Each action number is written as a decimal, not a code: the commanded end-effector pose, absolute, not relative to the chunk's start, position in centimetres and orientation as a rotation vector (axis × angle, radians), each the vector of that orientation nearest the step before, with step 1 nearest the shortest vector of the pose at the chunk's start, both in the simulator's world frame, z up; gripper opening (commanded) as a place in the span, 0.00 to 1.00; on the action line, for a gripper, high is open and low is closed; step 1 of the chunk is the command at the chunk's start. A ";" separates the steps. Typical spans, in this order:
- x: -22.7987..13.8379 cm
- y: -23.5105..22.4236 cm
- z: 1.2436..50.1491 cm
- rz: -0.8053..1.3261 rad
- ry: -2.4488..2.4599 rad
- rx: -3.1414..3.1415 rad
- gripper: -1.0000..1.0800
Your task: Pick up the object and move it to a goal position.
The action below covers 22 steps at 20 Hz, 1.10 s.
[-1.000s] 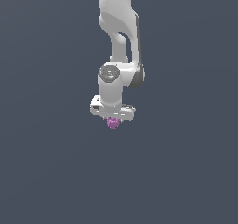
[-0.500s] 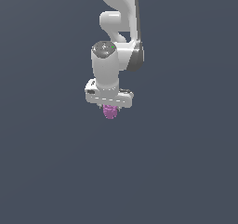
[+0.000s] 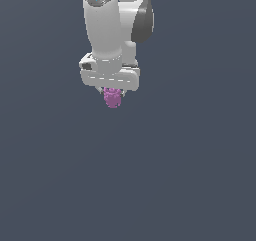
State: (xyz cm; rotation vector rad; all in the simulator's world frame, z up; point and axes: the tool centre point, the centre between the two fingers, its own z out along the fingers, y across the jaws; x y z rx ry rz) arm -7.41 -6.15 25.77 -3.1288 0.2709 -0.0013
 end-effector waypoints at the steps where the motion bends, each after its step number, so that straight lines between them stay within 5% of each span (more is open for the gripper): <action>1: -8.3 -6.6 28.6 -0.001 0.271 -3.129 0.00; 22: -13.0 -9.9 47.6 0.000 0.271 -3.130 0.00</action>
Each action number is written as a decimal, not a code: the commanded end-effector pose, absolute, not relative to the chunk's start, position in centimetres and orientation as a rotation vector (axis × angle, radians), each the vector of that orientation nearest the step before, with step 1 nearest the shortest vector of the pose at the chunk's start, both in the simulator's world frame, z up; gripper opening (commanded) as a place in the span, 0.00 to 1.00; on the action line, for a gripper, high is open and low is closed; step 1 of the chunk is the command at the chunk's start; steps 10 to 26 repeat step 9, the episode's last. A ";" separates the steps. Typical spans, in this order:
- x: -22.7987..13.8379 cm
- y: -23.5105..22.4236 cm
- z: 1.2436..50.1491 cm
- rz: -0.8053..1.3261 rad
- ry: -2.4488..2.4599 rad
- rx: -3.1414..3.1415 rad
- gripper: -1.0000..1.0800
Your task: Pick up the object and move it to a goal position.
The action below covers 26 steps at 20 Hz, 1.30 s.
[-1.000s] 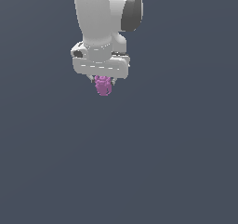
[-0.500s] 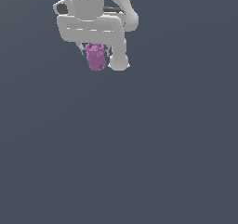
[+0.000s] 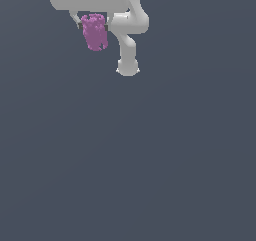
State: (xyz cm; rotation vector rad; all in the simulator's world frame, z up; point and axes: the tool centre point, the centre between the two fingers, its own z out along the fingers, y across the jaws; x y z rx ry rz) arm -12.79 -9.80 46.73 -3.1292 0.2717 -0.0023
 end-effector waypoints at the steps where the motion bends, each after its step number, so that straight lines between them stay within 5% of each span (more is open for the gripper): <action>1: -13.1 -10.0 48.0 0.000 0.271 -3.130 0.00; 26: -13.3 -10.3 49.6 0.000 0.271 -3.130 0.00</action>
